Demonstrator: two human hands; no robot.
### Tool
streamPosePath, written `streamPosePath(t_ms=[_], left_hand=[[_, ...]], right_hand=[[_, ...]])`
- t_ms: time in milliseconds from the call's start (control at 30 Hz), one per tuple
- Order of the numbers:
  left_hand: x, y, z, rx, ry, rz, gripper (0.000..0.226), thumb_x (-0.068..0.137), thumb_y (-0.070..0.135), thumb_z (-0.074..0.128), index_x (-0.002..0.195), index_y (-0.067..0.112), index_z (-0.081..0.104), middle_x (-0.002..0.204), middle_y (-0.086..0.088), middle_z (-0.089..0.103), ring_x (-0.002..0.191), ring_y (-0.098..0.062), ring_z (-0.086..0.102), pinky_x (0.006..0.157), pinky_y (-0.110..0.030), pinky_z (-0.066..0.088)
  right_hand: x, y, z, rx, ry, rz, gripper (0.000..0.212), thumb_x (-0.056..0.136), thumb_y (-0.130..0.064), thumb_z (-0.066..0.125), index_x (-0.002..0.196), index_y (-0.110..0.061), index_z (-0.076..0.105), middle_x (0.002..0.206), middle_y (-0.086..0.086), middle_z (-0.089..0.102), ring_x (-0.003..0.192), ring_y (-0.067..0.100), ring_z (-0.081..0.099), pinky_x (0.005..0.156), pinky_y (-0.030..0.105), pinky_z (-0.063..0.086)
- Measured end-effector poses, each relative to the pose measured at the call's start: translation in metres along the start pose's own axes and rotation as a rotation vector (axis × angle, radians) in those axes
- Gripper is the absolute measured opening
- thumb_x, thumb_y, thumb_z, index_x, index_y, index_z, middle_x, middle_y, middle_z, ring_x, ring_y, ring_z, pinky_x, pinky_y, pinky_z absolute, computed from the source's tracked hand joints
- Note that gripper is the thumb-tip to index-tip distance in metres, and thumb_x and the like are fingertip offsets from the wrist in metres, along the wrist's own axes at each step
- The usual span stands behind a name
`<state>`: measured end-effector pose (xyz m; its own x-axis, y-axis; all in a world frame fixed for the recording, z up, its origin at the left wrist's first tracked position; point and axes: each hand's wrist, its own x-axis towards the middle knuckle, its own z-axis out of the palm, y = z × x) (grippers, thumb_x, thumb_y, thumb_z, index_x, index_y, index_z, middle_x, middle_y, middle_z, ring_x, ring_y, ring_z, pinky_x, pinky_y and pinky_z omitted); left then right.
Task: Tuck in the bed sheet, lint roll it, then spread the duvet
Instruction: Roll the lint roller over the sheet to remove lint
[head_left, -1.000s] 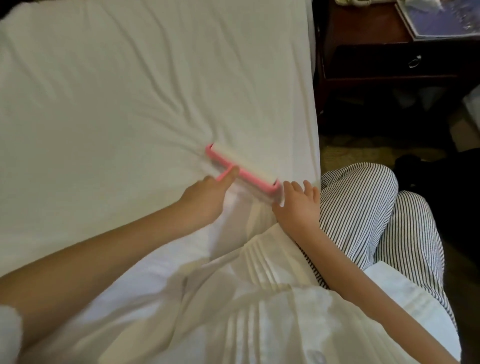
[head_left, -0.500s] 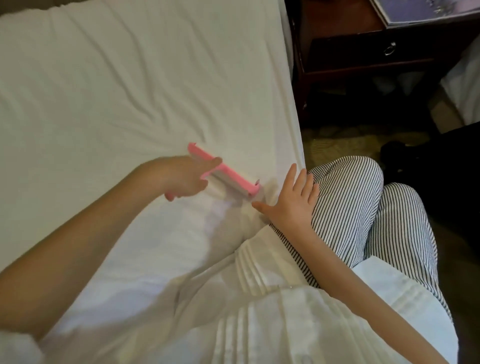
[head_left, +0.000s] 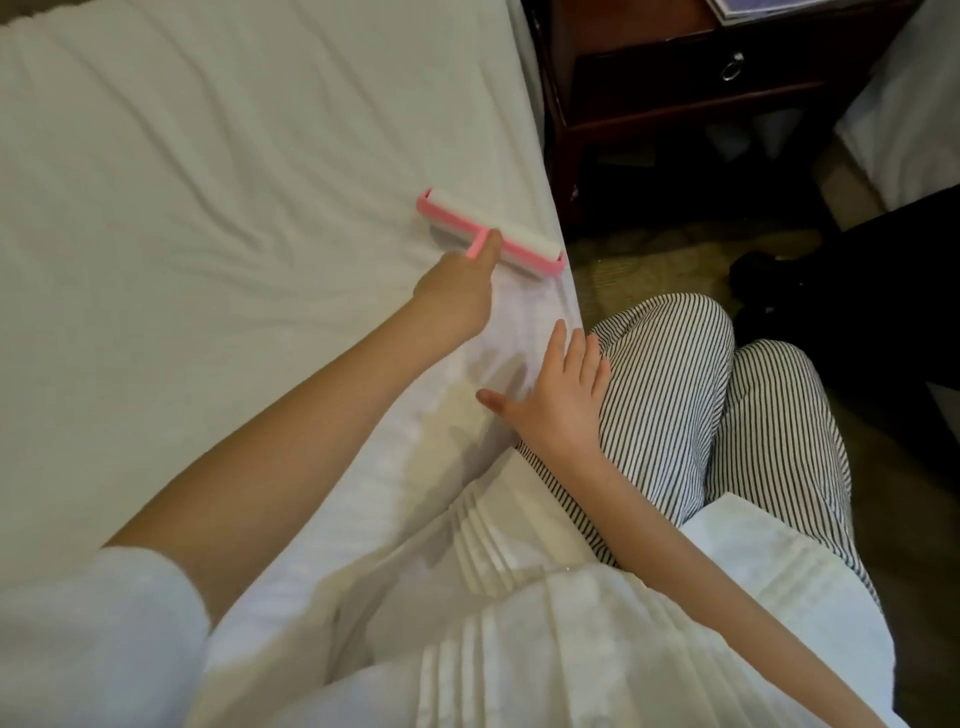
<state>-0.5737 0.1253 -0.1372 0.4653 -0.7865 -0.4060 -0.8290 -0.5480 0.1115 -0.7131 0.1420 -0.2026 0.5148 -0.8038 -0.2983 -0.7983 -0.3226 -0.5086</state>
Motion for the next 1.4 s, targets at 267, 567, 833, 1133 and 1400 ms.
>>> streamPosePath(t_ms=[267, 567, 833, 1133, 1400], left_hand=[[-0.043, -0.043, 0.013, -0.031, -0.057, -0.075, 0.066, 0.099, 0.015, 0.033, 0.148, 0.04, -0.004, 0.073, -0.001, 0.032, 0.057, -0.017, 0.038, 0.056, -0.031, 0.034], [0.026, -0.006, 0.004, -0.156, 0.137, -0.221, 0.068, 0.096, 0.019, 0.038, 0.147, 0.044, 0.001, 0.084, -0.003, 0.037, 0.064, -0.029, 0.046, 0.058, -0.032, 0.033], [-0.115, 0.052, 0.028, -0.469, 0.294, -0.683, 0.059, 0.086, 0.028, 0.031, 0.144, 0.032, 0.032, 0.065, 0.002, 0.034, 0.041, -0.024, 0.044, 0.037, -0.021, 0.018], [-0.198, 0.155, 0.048, -0.842, -0.022, -1.418, 0.06, 0.098, 0.015, 0.036, 0.151, 0.024, 0.008, 0.076, -0.007, 0.045, 0.07, -0.026, 0.055, 0.059, -0.03, 0.037], [-0.175, 0.081, 0.064, -0.886, 0.102, -1.52, 0.065, 0.096, 0.006, 0.033, 0.15, 0.032, 0.008, 0.086, -0.015, 0.049, 0.072, -0.031, 0.056, 0.06, -0.034, 0.039]], right_hand=[[0.034, -0.003, 0.003, 0.017, -0.191, -0.023, 0.113, 0.079, -0.06, 0.059, 0.148, -0.007, -0.014, 0.157, 0.011, -0.014, 0.144, 0.025, -0.016, 0.114, 0.04, -0.012], [0.12, 0.021, -0.036, -0.285, -0.529, -0.213, 0.101, 0.085, -0.058, 0.053, 0.149, -0.007, -0.006, 0.157, 0.014, -0.01, 0.145, 0.029, -0.009, 0.117, 0.04, -0.002], [0.099, -0.01, -0.094, -0.66, -0.885, -0.586, 0.092, 0.092, -0.053, 0.046, 0.149, -0.004, -0.007, 0.155, 0.021, -0.012, 0.144, 0.033, -0.009, 0.116, 0.042, -0.002], [0.07, -0.073, -0.117, -0.892, -1.006, -1.097, 0.085, 0.092, -0.05, 0.049, 0.15, -0.011, 0.001, 0.158, 0.013, 0.0, 0.145, 0.03, 0.0, 0.116, 0.041, 0.005], [0.073, -0.08, -0.089, -0.966, -1.055, -1.217, 0.086, 0.092, -0.047, 0.05, 0.15, -0.012, -0.003, 0.158, 0.011, -0.002, 0.146, 0.027, -0.002, 0.116, 0.039, 0.002]])
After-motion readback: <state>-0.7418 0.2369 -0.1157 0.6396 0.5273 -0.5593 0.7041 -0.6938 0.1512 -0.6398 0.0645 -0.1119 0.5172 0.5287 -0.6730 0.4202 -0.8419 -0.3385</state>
